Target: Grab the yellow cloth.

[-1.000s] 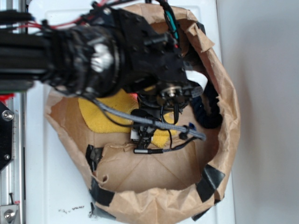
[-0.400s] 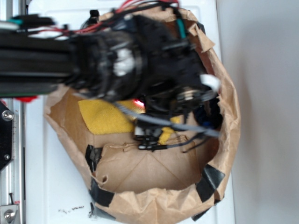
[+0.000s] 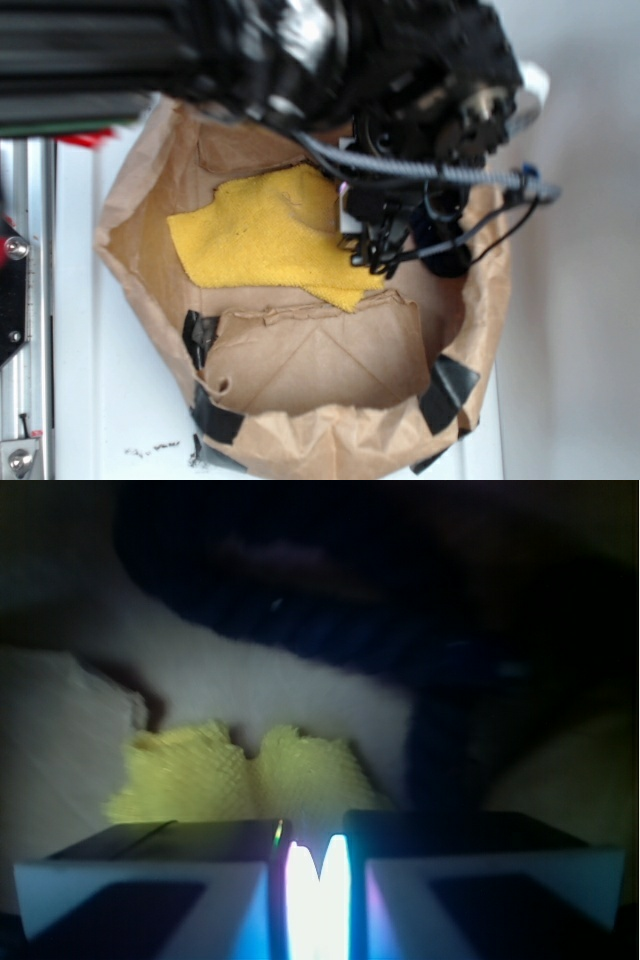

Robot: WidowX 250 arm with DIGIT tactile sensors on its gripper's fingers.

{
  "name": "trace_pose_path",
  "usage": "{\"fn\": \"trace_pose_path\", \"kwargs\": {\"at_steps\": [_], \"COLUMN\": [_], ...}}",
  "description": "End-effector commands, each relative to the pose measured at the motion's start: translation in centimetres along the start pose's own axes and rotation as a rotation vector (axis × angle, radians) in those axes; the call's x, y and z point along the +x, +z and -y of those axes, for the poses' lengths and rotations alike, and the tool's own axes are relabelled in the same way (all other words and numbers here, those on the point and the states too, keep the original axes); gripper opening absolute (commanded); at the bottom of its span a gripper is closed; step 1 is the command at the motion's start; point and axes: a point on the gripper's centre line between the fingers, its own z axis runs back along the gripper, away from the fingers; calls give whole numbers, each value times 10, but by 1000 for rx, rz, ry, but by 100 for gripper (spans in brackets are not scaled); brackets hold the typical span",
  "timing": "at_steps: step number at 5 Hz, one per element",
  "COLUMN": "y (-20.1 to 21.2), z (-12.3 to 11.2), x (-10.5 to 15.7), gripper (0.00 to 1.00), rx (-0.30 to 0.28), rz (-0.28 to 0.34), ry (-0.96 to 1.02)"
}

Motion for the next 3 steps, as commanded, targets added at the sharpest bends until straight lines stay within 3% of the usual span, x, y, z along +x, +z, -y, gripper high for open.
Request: {"fn": "trace_pose_path", "kwargs": {"at_steps": [1, 2, 3], "y": [81, 107, 108], "z": [11, 22, 28], "x": [-21, -24, -30], "gripper": [0, 0, 44], "rx": [1, 20, 55], "rz": [156, 157, 145], "ry": [21, 44, 35]}}
